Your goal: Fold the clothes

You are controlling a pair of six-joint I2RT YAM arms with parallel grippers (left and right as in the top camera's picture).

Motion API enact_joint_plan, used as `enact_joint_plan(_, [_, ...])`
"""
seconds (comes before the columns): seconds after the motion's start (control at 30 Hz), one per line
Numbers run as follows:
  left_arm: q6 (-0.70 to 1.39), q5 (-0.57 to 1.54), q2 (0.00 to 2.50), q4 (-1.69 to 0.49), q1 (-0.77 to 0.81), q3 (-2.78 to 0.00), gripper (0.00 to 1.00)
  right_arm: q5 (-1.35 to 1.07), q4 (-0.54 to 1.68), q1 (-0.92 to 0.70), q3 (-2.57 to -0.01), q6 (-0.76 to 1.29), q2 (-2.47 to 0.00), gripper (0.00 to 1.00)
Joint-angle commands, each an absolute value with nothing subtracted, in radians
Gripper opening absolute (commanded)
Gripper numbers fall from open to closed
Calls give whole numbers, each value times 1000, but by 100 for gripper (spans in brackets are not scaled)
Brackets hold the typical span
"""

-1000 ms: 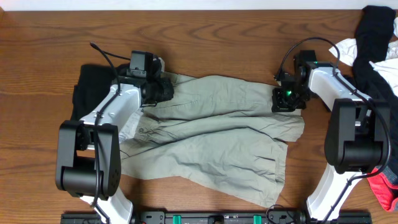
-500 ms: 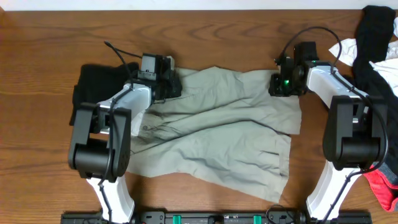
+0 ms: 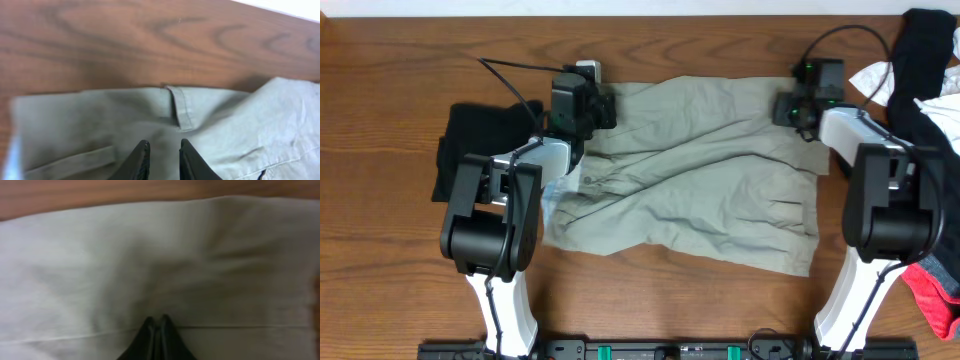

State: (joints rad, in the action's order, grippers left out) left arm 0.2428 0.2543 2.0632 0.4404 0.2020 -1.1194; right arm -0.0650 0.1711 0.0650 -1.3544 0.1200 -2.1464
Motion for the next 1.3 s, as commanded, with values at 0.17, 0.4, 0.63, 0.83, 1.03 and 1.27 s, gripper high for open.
enact_joint_plan(0.17, [249,224,2064,465,204,-1117,21,-105,170,156,-1347,132,-2190,49])
enact_joint_plan(0.4, [196,238,1917,193,190,-1117,22,-169,403,156,-1457,66,-2090,96])
enact_joint_plan(0.63, [180,245,1805,-175,175,-1117,27,-185,624,156,-1496,62,-1892,99])
enact_joint_plan(0.83, [179,250,1825,-308,175,-1117,27,-204,775,151,-1496,62,-1824,99])
enact_joint_plan(1.03, [180,307,1852,-310,175,-1117,27,-203,842,127,-1488,62,-1824,99])
enact_joint_plan(1.27, [176,419,1869,-295,176,-1117,27,-203,842,114,-1488,62,-1824,99])
